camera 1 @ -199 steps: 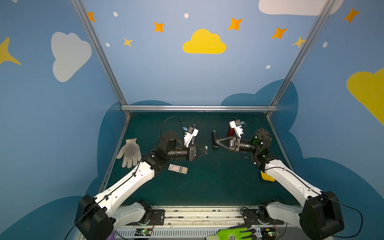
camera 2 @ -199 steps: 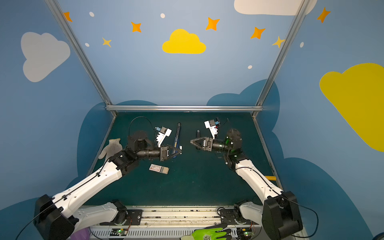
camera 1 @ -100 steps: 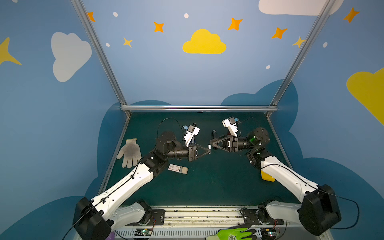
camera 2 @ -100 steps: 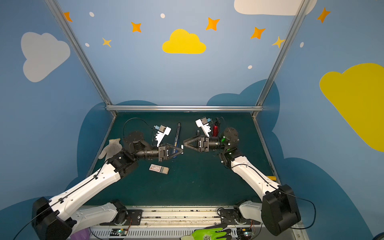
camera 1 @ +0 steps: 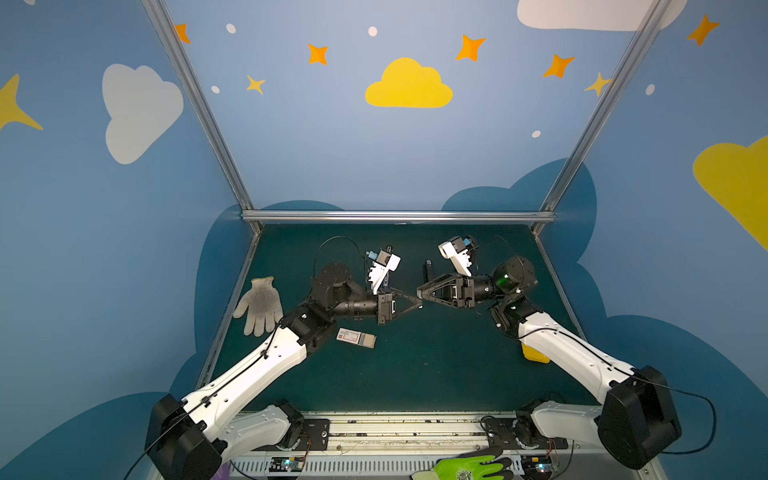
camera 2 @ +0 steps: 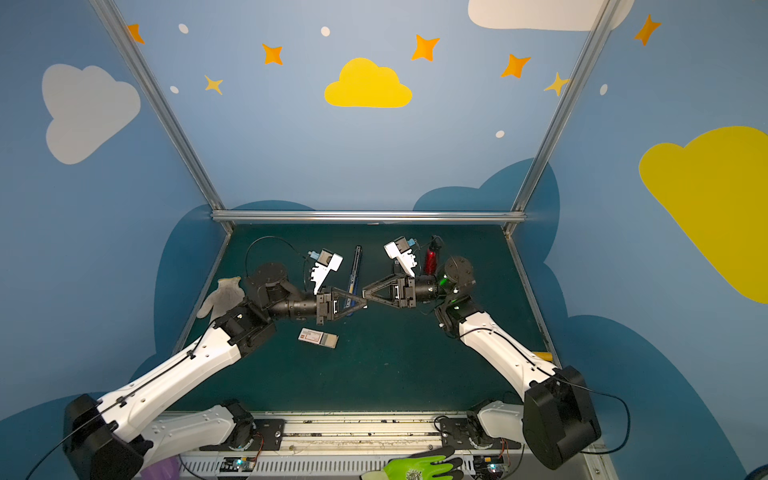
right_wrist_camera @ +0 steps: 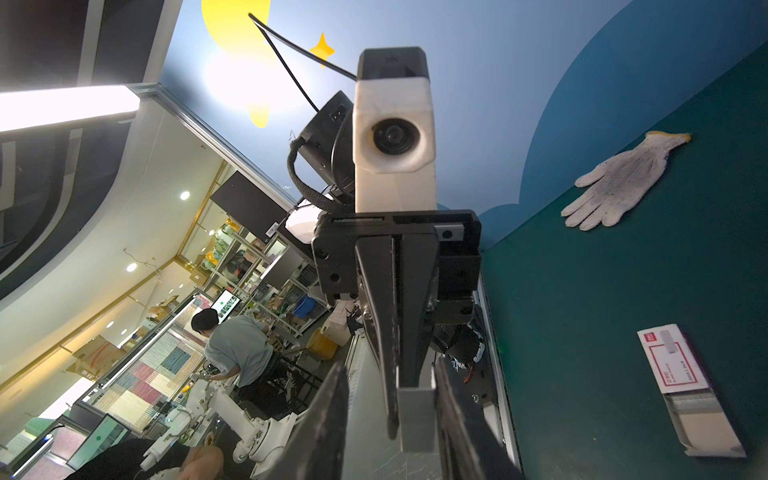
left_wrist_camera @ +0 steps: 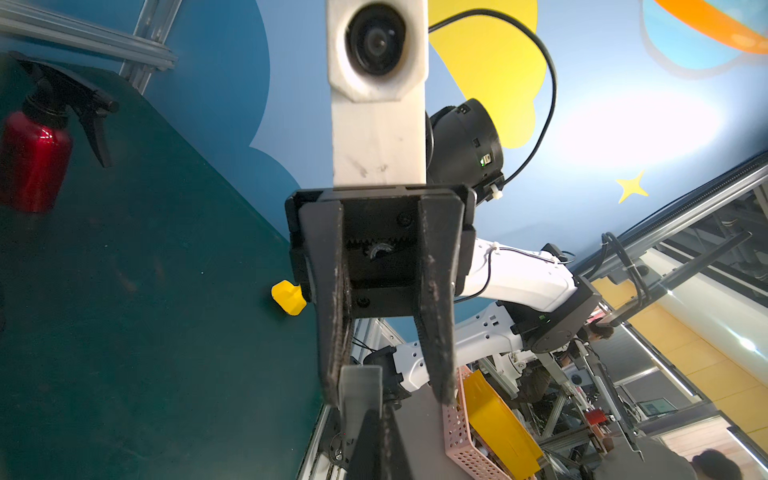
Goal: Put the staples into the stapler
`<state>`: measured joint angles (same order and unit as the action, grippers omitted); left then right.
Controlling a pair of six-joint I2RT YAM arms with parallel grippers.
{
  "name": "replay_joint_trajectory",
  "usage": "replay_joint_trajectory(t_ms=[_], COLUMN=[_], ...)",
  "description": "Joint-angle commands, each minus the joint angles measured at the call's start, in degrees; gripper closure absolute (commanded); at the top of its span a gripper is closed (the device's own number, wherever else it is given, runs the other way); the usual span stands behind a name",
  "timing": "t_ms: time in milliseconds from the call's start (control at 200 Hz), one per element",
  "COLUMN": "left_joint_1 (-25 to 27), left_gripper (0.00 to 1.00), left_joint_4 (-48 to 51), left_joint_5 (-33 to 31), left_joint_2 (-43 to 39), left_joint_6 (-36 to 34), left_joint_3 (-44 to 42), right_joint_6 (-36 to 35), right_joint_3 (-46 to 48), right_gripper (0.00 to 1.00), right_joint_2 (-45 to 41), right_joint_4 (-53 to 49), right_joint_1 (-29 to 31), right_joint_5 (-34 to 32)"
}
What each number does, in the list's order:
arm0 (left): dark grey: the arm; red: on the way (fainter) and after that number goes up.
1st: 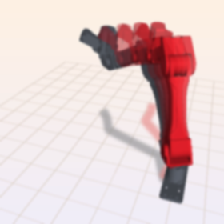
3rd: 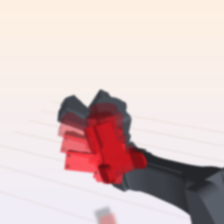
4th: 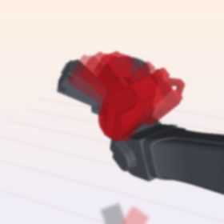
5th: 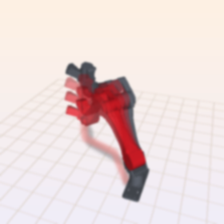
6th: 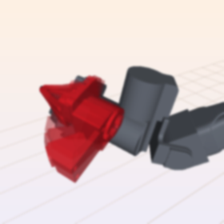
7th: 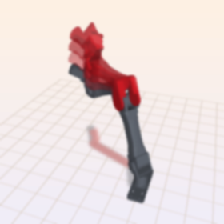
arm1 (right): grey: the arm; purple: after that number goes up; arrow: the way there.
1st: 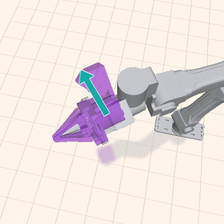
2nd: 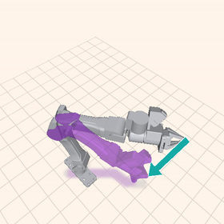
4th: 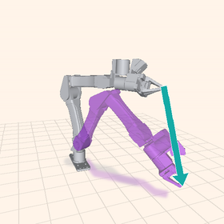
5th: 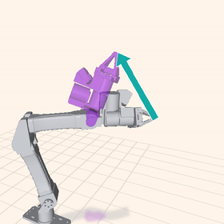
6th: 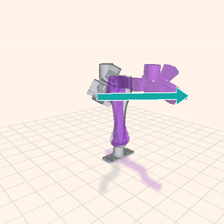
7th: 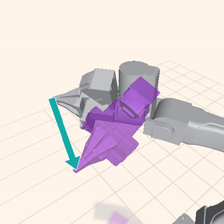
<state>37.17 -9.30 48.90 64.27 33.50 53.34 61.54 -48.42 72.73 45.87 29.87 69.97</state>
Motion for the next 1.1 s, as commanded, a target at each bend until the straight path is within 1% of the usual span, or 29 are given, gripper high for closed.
replay_joint_trajectory(t_ms=[0, 295, 561, 786, 916, 966, 1097], left_joint_1=[0.1, 0.0, 0.0, 0.1, 0.2, 0.2, 0.2], left_gripper=[0.96, 0.96, 0.96, 0.96, 0.96, 0.93, 0.82], left_joint_4=[-1.4, -0.6, 0.3, 0.6, 1.5, 1.8, 2.5], left_joint_5=[0.4, -0.3, -0.8, -1.1, -1.5, -1.6, -1.9], left_joint_2=[-0.8, -1.1, -1.0, -0.7, -0.9, -0.9, -1.1], left_joint_6=[0.0, -0.5, -0.9, -1.2, -1.8, -2.0, -2.3], left_joint_3=[0.8, 0.9, 1.1, 1.2, 1.2, 1.2, 1.1], right_joint_6=[-0.2, -0.6, -2.6, -3.1, -3.4, -3.7, -4.2], right_joint_3=[-1.7, -1.7, -1.9, -1.8, -1.8, -1.9, -1.8], right_gripper=[0.68, 0.75, 0.76, 0.83, 0.84, 0.86, 0.86], right_joint_2=[-0.1, 0.4, 0.1, 0.0, -0.3, -0.5, -1.1], right_joint_4=[2.2, 1.4, -2.2, -2.4, -2.8, -3.4, -4.3], right_joint_1=[0.5, 0.5, 0.6, 0.5, 0.4, 0.3, -0.5], right_joint_5=[1.7, 1.7, 0.9, 0.4, 0.3, 0.0, -0.7])
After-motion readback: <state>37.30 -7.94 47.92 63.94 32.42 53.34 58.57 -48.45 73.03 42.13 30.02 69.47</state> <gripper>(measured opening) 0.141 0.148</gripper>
